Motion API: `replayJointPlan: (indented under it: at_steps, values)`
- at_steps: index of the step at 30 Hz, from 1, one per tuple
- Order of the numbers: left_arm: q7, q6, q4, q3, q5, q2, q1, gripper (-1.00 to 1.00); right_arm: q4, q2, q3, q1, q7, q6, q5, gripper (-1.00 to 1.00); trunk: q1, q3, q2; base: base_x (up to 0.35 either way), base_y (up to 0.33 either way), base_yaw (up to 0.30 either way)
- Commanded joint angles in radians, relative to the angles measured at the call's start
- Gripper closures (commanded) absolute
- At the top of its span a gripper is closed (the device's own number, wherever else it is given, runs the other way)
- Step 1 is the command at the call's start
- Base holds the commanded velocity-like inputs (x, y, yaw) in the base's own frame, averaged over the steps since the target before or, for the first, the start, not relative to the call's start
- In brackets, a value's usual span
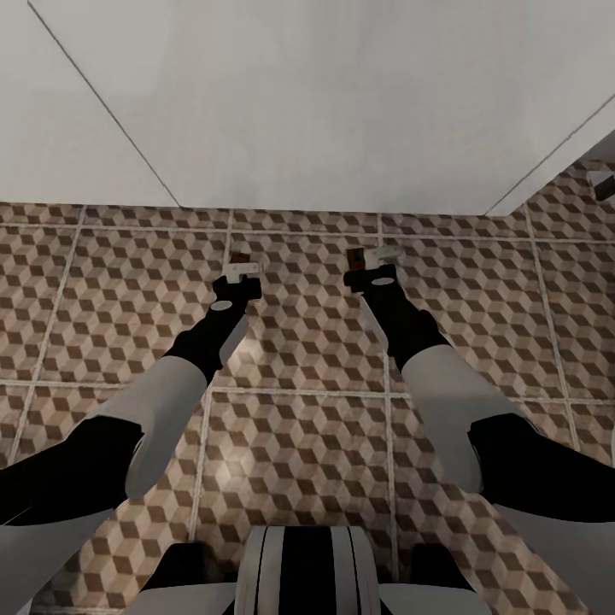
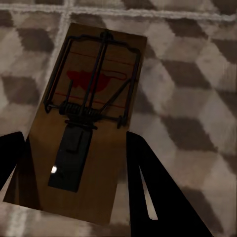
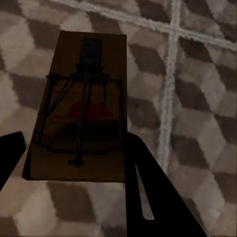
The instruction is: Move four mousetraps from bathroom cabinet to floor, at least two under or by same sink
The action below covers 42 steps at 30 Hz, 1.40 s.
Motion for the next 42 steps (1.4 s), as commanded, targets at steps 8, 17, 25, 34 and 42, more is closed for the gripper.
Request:
replayJointPlan:
  at_steps: [8,17,25,34,42]
  values:
    - [0.01,0.003,-0.001,-0.008,0.007,0.001,0.0,1.0,-0.001,0.0,0.004,0.0,-0.002,0.008,0.01,1.0,0.0,0.0,0.0,0.136,0.0,0.0]
    - [0.01,0.002,-0.001,-0.008,0.007,0.001,0.006,1.0,-0.001,0.0,0.004,0.0,-0.002,0.007,0.01,1.0,0.0,0.0,0.0,0.01,0.0,0.0]
    - [0.01,0.002,-0.001,-0.008,0.007,0.001,0.012,1.0,0.0,0.0,0.004,0.0,-0.002,0.007,0.01,1.0,0.0,0.0,0.0,0.006,0.0,0.0]
    - [0.012,0.001,-0.002,-0.045,0.006,0.0,0.013,1.0,0.002,0.0,0.004,0.0,-0.002,0.007,0.01,1.0,0.0,0.0,0.0,0.169,0.0,0.0]
    - [0.016,0.001,-0.002,-0.076,0.007,0.0,0.013,1.0,0.002,0.0,0.005,0.0,-0.002,0.007,0.01,1.0,0.0,0.0,0.0,0.039,0.0,0.0]
